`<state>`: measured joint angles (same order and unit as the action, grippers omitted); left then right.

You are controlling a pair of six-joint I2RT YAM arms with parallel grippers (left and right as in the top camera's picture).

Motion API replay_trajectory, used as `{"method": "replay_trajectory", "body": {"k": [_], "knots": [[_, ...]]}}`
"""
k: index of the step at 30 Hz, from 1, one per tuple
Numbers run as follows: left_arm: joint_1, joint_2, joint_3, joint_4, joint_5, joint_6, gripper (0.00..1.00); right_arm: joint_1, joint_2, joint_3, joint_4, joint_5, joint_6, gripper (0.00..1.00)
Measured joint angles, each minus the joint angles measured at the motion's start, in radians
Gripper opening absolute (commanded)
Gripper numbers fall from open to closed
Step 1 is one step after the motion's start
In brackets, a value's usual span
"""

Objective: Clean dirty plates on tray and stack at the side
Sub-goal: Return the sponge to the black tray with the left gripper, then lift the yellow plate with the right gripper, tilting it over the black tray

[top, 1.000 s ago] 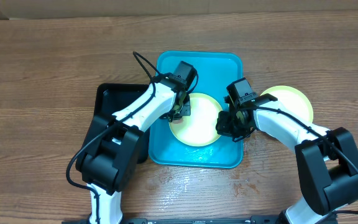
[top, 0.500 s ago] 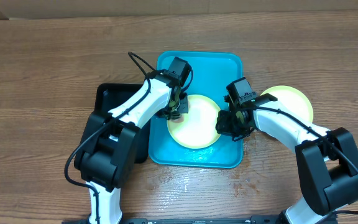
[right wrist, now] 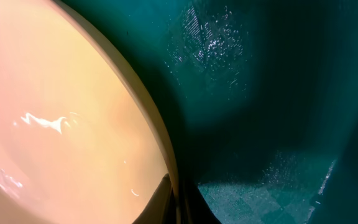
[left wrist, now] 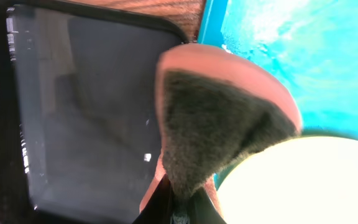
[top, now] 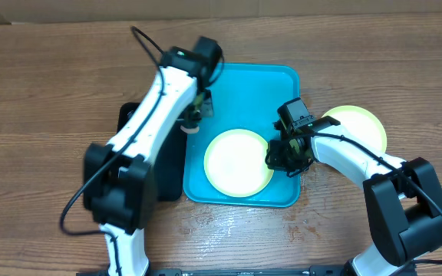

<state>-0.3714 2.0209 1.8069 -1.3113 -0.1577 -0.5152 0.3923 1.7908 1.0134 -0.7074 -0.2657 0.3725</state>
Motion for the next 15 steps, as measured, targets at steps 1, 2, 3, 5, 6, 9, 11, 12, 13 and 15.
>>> {"method": "replay_trajectory", "body": {"k": [1, 2, 3, 5, 6, 9, 11, 12, 13, 15], "knots": [[0.017, -0.032, 0.004, -0.019, 0.016, 0.010, 0.04, 0.000, 0.000, 0.000, 0.000, 0.000, 0.000, 0.04], [0.027, -0.051, 0.006, -0.032, 0.023, 0.015, 0.04, 0.000, 0.000, 0.000, 0.000, 0.000, -0.002, 0.04], [0.045, -0.081, 0.008, -0.055, 0.031, 0.022, 0.04, 0.000, 0.000, 0.000, 0.000, 0.000, -0.003, 0.04], [0.087, -0.136, 0.017, -0.106, 0.039, 0.040, 0.04, 0.000, 0.000, 0.000, 0.000, 0.003, -0.003, 0.04], [0.090, -0.140, 0.018, -0.112, 0.040, 0.041, 0.04, 0.000, 0.000, 0.000, 0.000, 0.004, -0.003, 0.04], [0.154, -0.181, 0.001, -0.135, 0.041, 0.061, 0.04, 0.000, 0.000, 0.000, 0.001, 0.012, 0.005, 0.04], [0.174, -0.186, -0.068, -0.091, 0.041, 0.071, 0.04, 0.001, 0.000, 0.000, 0.002, 0.014, 0.009, 0.04], [0.177, -0.186, -0.122, -0.050, 0.042, 0.074, 0.04, 0.001, 0.000, 0.000, 0.003, 0.016, 0.013, 0.04], [0.178, -0.185, -0.185, -0.003, 0.046, 0.075, 0.05, 0.001, 0.000, 0.000, 0.003, 0.018, 0.014, 0.04], [0.177, -0.179, -0.294, 0.073, 0.054, 0.078, 0.04, 0.001, 0.000, 0.000, 0.003, 0.019, 0.016, 0.04]]}}
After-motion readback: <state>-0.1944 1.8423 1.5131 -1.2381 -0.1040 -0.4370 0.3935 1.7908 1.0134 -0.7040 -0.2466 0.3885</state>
